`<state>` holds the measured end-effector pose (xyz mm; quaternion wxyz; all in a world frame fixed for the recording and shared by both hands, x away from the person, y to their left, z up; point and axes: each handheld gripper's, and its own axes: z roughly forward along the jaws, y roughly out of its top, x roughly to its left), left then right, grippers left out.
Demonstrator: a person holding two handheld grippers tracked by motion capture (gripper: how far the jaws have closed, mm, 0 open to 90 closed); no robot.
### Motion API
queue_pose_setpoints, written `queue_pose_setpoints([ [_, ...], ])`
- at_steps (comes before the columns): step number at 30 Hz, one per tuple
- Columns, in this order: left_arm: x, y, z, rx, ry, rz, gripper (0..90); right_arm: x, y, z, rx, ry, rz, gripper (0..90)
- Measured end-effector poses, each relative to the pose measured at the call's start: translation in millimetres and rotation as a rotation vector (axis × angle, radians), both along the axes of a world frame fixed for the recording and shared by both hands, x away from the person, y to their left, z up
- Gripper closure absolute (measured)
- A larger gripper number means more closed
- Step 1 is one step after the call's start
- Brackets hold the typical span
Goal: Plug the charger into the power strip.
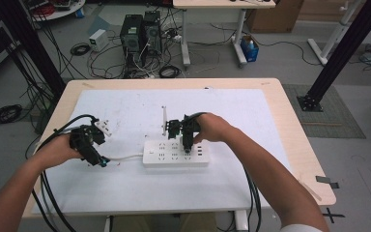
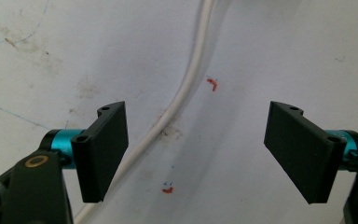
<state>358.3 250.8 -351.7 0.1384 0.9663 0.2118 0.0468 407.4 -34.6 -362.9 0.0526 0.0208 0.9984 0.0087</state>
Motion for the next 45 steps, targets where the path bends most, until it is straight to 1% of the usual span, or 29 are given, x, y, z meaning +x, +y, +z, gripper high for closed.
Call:
queue_pose_setpoints([
  [2,0.5,0.1,0.3,0.01,0.0,-0.006,21.8,0.2,-0.5,-0.3,-0.005,-0.005,0.019,62.9],
  [3,0.8,0.4,0.6,0.012,0.0,-0.007,21.8,-3.1,0.7,-0.8,-0.011,-0.023,0.025,62.8],
  [5,1.0,0.7,0.9,0.007,0.0,-0.001,21.8,-4.7,1.3,-1.1,-0.024,-0.032,0.04,62.8],
  [6,0.7,1.3,0.9,-0.01,-0.006,0.012,21.8,-5.5,2.4,-4.5,-0.038,-0.042,0.047,62.8],
  [7,0.7,1.9,0.8,-0.009,-0.005,0.014,21.8,-4.3,3.6,-4.9,-0.039,-0.037,0.052,62.8],
  [8,1.1,2.6,1.4,0.002,-0.006,0.008,21.8,-3.3,2.5,-4.8,-0.035,-0.028,0.042,62.8],
  [9,0.5,2.9,1.1,-0.008,-0.007,0.017,21.8,-2.5,2.2,-4.5,-0.029,-0.018,0.019,62.8],
  [10,1.0,4.0,2.4,-0.003,-0.009,0.012,21.8,-0.3,1.8,-4.3,-0.03,-0.004,0.017,62.8],
  [11,0.0,4.5,3.3,-0.011,-0.012,0.019,21.8,1.0,1.9,-4.7,-0.022,0.001,0.015,62.8],
  [12,-1.1,4.9,3.7,-0.027,-0.017,0.029,21.8,1.0,2.5,-4.7,-0.03,-0.002,0.022,62.8],
  [13,-1.0,5.9,4.8,-0.022,-0.021,0.022,21.8,0.9,3.1,-5.4,-0.03,-0.003,0.026,62.8],
  [14,-2.2,6.0,4.2,-0.035,-0.023,0.033,21.8,1.8,2.7,-5.1,-0.027,0.005,0.018,62.8],
  [15,-2.4,6.6,4.4,-0.025,-0.019,0.028,21.8,4.3,1.8,-5.4,-0.022,0.015,0.02,62.8],
  [17,-3.5,7.0,2.1,-0.035,-0.017,0.036,21.8,6.8,1.0,-5.6,-0.01,0.039,-0.009,62.7],
  [20,-3.3,7.4,-0.3,-0.024,-0.007,0.028,21.8,7.6,1.2,-6.0,-0.007,0.044,-0.006,62.8],
  [21,-2.5,7.7,-0.2,-0.017,-0.004,0.024,21.8,6.4,1.7,-6.1,-0.013,0.035,-0.002,62.8],
  [23,-2.7,7.7,-1.0,-0.044,-0.008,0.043,21.8,2.3,2.5,-7.4,-0.022,0.007,0.022,62.8],
  [25,-1.9,8.8,-1.1,-0.05,-0.008,0.049,21.8,-1.6,3.7,-8.0,-0.038,-0.02,0.045,62.8],
  [26,-1.6,9.4,-1.5,-0.049,-0.006,0.052,21.8,-0.4,2.5,-8.3,-0.035,-0.012,0.044,62.8],
  [27,-1.7,9.8,-2.1,-0.052,-0.006,0.06,21.8,1.7,2.0,-8.3,-0.026,0.007,0.021,62.8],
  [28,-1.3,10.4,-2.2,-0.05,-0.009,0.058,21.8,5.2,1.2,-8.6,-0.018,0.023,0.023,62.8],
  [30,-2.0,11.2,-2.1,-0.05,-0.006,0.059,21.8,12.4,-2.2,-8.9,0.015,0.077,-0.016,62.7],
  [34,-3.0,12.9,-1.1,-0.044,-0.01,0.06,21.8,15.3,-3.7,-9.8,0.027,0.094,-0.013,62.7],
  [36,-4.8,12.1,-0.9,-0.053,-0.013,0.064,21.8,16.5,-5.2,-10.1,0.04,0.1,-0.015,62.5],
  [39,-4.9,12.1,-0.9,-0.047,-0.015,0.061,21.8,15.7,-5.9,-9.6,0.043,0.098,-0.008,61.9],
  [40,-4.8,12.2,-1.0,-0.053,-0.011,0.068,21.8,14.6,-5.9,-9.6,0.049,0.088,-0.008,61.0],
  [42,-3.6,12.5,0.0,-0.058,-0.014,0.067,21.8,12.4,-6.9,-8.2,0.067,0.087,-0.036,39.7],
  [43,-3.1,12.5,0.7,-0.056,-0.012,0.061,21.8,12.5,-9.5,-5.6,0.107,0.078,-0.061,36.2],
  [45,-3.1,11.6,1.3,-0.053,-0.016,0.061,21.8,14.5,-16.0,1.2,0.146,0.11,-0.118,24.4],
])
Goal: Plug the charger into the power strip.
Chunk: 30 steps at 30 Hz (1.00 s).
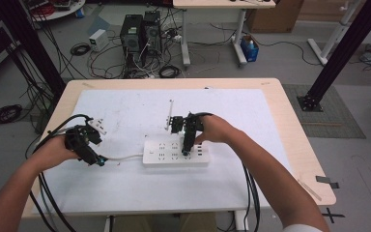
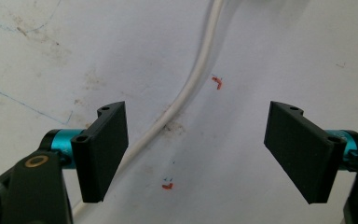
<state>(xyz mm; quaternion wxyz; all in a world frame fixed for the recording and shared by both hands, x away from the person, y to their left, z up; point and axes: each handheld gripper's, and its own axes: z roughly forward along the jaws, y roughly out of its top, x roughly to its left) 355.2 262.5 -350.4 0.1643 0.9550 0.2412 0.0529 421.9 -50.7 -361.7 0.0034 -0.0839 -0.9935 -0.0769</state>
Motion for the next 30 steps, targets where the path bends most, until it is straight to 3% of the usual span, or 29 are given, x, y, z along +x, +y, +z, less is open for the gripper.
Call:
queue_pose_setpoints([
  [1,0.0,-0.1,0.5,0.0,-0.004,-0.001,21.8,1.1,-4.3,4.1,0.017,0.004,-0.038,22.0],
  [3,-0.2,0.2,2.5,-0.001,-0.007,-0.002,21.8,2.8,-9.8,9.1,0.04,0.007,-0.063,21.7],
  [4,-0.3,0.3,3.4,-0.003,-0.01,0.001,21.8,5.2,-20.2,18.9,0.082,0.0,-0.116,13.6],
  [6,0.1,1.0,6.1,-0.003,-0.016,0.0,21.8,8.1,-29.8,27.9,0.094,-0.04,-0.181,12.6],
  [7,0.0,1.0,7.5,-0.007,-0.018,0.005,21.8,7.9,-34.8,32.7,0.109,-0.037,-0.201,12.6],
  [11,0.8,0.3,12.6,-0.006,-0.028,0.0,21.8,4.6,-54.0,51.2,0.186,-0.05,-0.226,12.6],
  [14,1.9,-1.1,16.0,0.002,-0.029,-0.012,21.8,0.6,-68.1,61.0,0.212,-0.09,-0.253,11.9],
  [15,2.1,-1.8,16.8,0.003,-0.031,-0.014,21.8,-1.3,-73.1,64.0,0.219,-0.097,-0.262,7.4],
  [17,2.4,-2.9,18.4,0.007,-0.032,-0.016,21.8,-4.2,-83.4,69.6,0.218,-0.119,-0.291,0.8],
  [22,3.6,-3.4,20.9,0.003,-0.041,-0.012,21.8,-17.2,-114.9,82.0,0.202,-0.15,-0.349,0.8],
  [30,0.7,-6.3,22.6,0.008,-0.052,-0.008,21.8,-44.0,-151.3,82.7,0.153,-0.178,-0.412,0.9],
])
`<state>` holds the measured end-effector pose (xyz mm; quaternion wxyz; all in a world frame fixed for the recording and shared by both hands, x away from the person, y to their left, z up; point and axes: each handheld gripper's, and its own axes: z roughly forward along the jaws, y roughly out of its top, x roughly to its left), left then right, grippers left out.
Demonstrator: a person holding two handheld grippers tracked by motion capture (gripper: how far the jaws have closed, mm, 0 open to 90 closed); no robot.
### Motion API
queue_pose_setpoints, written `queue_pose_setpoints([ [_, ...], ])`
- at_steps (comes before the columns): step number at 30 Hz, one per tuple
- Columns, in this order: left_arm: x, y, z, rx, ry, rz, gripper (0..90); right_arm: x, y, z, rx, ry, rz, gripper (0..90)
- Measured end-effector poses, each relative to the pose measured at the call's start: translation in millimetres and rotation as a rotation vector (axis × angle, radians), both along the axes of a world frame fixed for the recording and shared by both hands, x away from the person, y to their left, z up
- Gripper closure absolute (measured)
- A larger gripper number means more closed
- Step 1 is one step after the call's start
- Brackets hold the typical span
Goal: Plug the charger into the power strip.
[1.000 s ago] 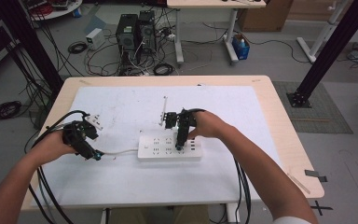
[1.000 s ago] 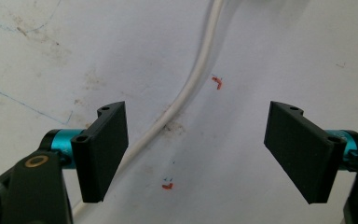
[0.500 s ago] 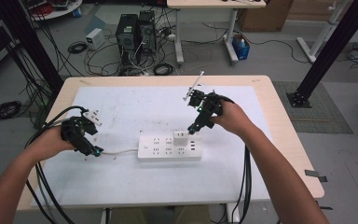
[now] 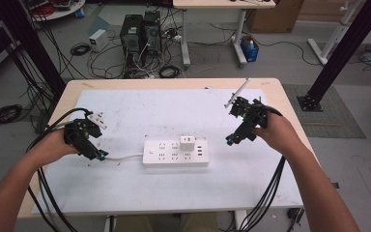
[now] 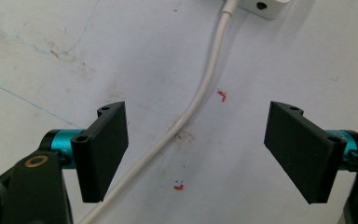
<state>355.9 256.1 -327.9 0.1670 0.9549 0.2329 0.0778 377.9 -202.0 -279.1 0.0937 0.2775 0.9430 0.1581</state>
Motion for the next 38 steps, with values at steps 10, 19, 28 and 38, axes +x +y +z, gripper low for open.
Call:
queue_pose_setpoints([
  [10,1.3,1.6,0.0,0.001,-0.008,0.018,21.8,-16.3,-21.4,-11.5,0.005,-0.013,-0.029,0.9],
  [19,4.8,-0.6,-2.4,0.009,-0.007,0.003,21.8,-20.8,-28.0,-21.5,0.014,-0.003,-0.052,0.9],
  [28,6.9,-1.1,-4.5,0.017,-0.005,0.008,21.8,-20.8,-32.2,-29.0,0.015,0.007,-0.064,0.9],
  [38,8.5,-1.6,-7.5,0.012,-0.002,0.015,21.8,-20.9,-36.6,-37.5,0.025,0.017,-0.075,0.9],
])
